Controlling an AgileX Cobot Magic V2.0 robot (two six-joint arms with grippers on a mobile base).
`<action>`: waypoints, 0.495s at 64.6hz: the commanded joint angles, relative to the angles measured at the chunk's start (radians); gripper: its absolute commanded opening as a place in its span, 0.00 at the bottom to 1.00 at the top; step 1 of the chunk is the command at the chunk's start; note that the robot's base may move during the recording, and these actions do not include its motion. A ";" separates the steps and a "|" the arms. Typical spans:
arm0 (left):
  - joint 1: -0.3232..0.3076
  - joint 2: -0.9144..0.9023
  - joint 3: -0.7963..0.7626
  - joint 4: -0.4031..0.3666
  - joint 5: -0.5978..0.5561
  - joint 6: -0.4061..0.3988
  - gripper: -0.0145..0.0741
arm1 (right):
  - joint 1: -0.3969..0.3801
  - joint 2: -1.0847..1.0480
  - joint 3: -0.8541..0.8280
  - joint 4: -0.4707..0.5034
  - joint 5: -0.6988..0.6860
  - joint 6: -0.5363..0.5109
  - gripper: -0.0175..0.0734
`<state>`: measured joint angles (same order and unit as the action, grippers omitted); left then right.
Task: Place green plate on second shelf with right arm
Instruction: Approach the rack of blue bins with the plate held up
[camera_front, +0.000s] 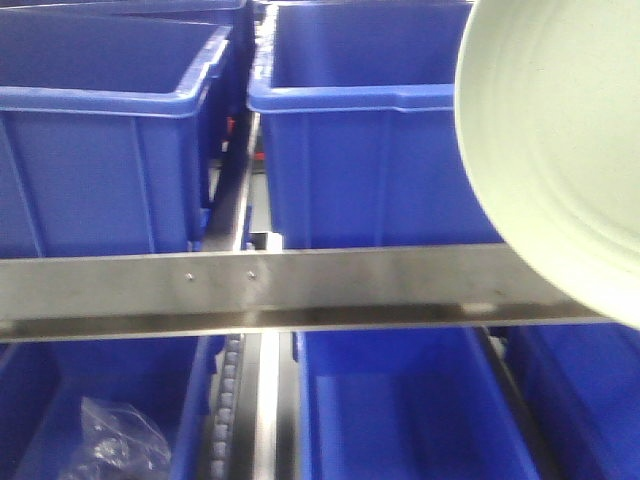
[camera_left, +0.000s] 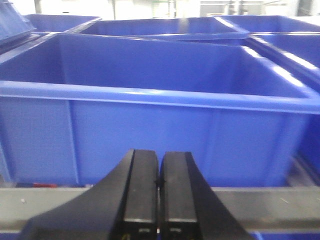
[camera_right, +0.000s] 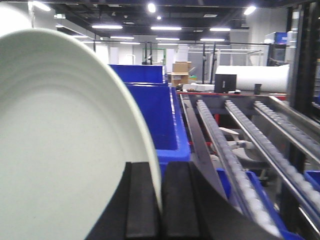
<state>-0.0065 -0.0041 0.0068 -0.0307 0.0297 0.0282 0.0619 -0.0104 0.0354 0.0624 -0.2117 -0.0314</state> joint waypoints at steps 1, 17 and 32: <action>-0.003 -0.017 0.040 -0.003 -0.089 -0.002 0.31 | -0.002 0.006 -0.026 0.006 -0.114 0.003 0.25; -0.003 -0.017 0.040 -0.003 -0.089 -0.002 0.31 | -0.002 0.006 -0.026 0.006 -0.114 0.003 0.25; -0.003 -0.017 0.040 -0.003 -0.089 -0.002 0.31 | -0.002 0.006 -0.026 0.006 -0.114 0.003 0.25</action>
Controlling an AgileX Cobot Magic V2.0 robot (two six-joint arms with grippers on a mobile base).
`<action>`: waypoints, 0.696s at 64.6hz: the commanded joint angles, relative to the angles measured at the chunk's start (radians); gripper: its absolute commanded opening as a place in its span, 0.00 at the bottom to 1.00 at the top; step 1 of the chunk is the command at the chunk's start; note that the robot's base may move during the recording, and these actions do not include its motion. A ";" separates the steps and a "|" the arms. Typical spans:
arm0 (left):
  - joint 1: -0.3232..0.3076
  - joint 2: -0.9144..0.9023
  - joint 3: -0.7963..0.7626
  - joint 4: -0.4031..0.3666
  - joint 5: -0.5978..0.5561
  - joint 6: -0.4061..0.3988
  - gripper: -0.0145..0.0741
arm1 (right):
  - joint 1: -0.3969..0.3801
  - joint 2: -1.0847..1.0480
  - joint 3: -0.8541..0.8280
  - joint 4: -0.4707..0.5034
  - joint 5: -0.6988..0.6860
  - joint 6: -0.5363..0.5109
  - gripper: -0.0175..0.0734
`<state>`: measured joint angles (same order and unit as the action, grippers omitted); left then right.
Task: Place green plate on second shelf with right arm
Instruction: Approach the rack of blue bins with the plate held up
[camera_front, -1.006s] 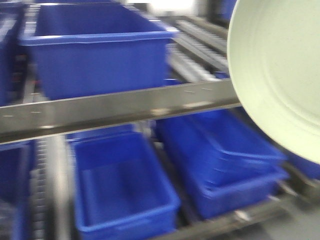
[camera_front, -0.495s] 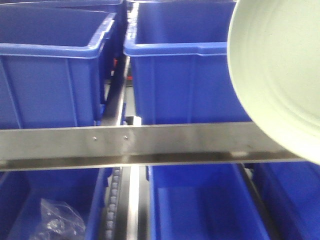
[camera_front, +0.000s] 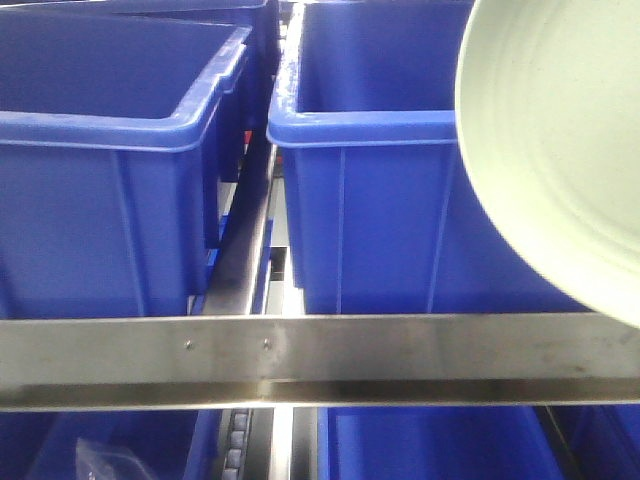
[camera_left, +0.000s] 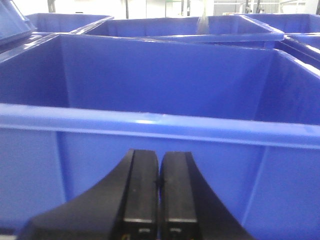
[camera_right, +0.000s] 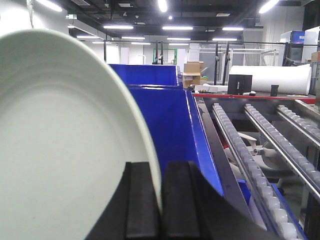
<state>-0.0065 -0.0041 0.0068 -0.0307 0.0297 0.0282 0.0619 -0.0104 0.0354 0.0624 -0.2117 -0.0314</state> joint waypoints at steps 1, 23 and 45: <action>-0.003 -0.017 0.040 -0.003 -0.089 -0.002 0.31 | -0.002 0.006 -0.026 0.006 -0.114 0.003 0.25; -0.003 -0.017 0.040 -0.003 -0.089 -0.002 0.31 | -0.002 0.006 -0.026 0.006 -0.114 0.003 0.25; -0.003 -0.017 0.040 -0.003 -0.089 -0.002 0.31 | -0.002 0.006 -0.026 0.006 -0.114 0.003 0.25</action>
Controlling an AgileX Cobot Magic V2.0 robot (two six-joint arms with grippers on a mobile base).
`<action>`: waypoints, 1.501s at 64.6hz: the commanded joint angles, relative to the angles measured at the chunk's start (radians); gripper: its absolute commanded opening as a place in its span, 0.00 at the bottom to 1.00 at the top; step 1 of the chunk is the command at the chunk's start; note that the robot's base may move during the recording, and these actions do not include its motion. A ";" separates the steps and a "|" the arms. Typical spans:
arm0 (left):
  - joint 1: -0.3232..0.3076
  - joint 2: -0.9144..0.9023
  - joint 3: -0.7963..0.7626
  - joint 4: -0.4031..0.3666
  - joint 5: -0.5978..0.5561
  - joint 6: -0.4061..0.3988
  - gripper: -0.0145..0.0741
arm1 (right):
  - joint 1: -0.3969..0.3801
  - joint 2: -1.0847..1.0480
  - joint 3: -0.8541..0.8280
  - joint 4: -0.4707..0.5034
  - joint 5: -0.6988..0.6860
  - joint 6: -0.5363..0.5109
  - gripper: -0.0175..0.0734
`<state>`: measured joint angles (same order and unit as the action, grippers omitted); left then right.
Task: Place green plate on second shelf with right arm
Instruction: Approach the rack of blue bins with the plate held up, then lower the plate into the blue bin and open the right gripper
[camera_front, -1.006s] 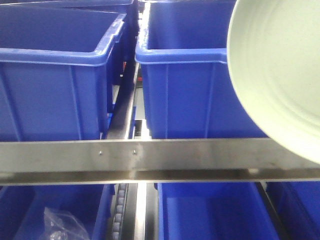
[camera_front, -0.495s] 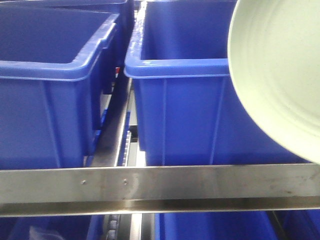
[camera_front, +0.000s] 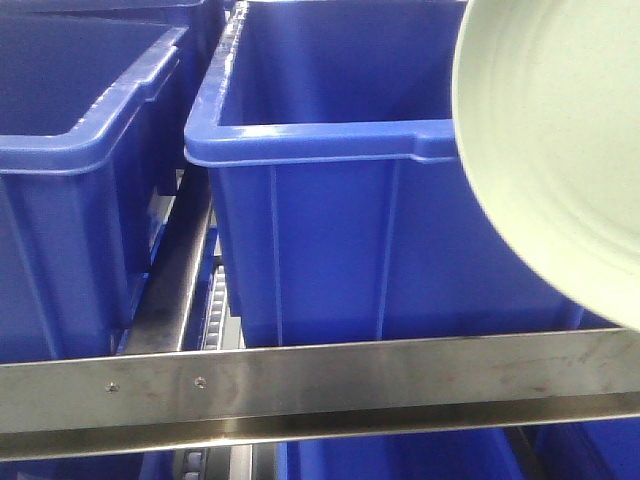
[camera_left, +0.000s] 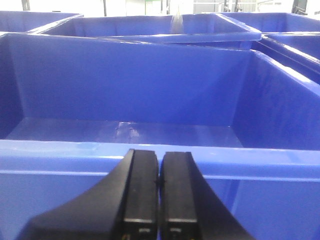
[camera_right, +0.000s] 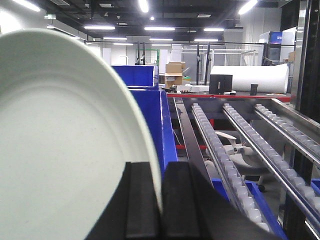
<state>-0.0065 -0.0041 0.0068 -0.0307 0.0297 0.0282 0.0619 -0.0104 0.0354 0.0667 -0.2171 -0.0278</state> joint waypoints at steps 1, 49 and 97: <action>-0.003 -0.017 0.040 -0.003 -0.089 -0.002 0.31 | -0.002 0.006 -0.026 0.002 -0.109 -0.001 0.25; -0.003 -0.017 0.040 -0.003 -0.089 -0.002 0.31 | -0.001 0.134 -0.379 -0.021 0.078 0.286 0.25; -0.003 -0.017 0.040 -0.003 -0.089 -0.002 0.31 | 0.120 1.159 -0.887 -0.025 -0.023 0.349 0.26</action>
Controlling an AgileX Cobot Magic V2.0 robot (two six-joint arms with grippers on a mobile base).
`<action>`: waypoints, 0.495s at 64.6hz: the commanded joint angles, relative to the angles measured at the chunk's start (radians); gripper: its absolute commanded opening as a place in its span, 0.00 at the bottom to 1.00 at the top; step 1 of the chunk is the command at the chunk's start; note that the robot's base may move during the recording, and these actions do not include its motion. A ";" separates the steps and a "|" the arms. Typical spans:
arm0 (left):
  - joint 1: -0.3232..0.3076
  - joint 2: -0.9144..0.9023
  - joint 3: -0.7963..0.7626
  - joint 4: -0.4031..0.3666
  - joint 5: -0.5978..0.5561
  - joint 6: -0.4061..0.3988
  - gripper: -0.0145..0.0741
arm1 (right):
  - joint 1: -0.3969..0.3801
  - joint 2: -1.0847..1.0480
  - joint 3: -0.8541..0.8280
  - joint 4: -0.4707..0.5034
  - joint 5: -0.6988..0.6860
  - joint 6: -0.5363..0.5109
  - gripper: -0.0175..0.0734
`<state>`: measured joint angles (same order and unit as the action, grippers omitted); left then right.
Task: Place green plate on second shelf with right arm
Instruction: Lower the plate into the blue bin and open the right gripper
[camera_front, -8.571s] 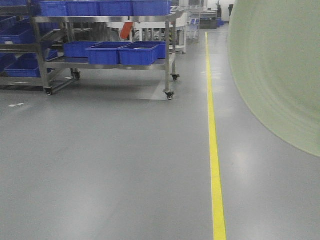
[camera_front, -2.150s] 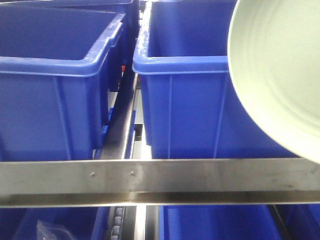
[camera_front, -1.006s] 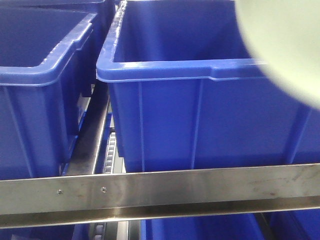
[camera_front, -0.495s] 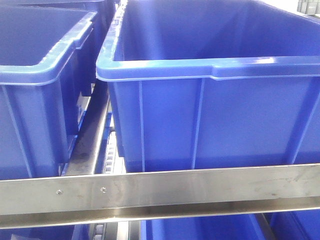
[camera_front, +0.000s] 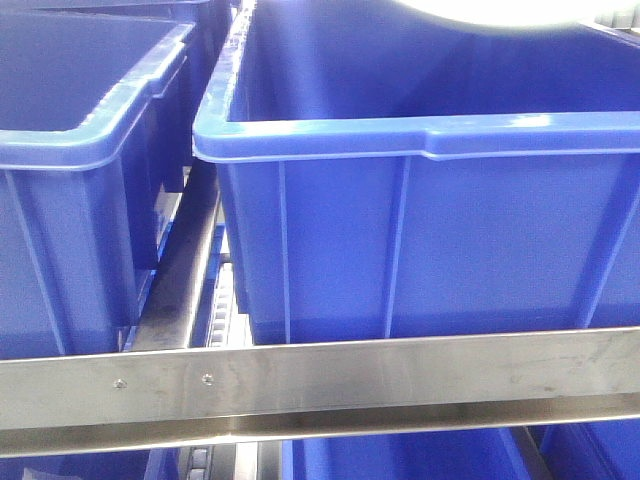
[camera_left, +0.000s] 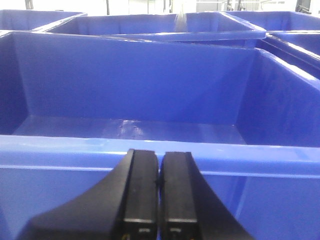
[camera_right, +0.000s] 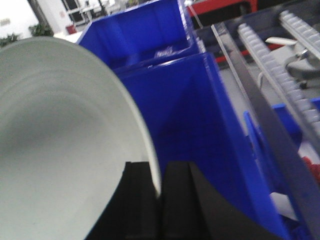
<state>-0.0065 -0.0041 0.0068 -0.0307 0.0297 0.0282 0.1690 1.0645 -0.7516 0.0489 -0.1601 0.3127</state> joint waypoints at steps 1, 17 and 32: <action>-0.003 -0.017 0.040 -0.003 -0.089 -0.002 0.31 | 0.016 0.101 -0.117 -0.007 -0.074 0.009 0.26; -0.003 -0.017 0.040 -0.003 -0.089 -0.002 0.31 | 0.034 0.313 -0.260 -0.007 -0.054 0.009 0.61; -0.003 -0.017 0.040 -0.003 -0.089 -0.002 0.31 | 0.034 0.343 -0.321 -0.007 0.019 0.009 0.65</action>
<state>-0.0065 -0.0041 0.0068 -0.0307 0.0297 0.0282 0.2048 1.4490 -1.0250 0.0489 -0.0779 0.3192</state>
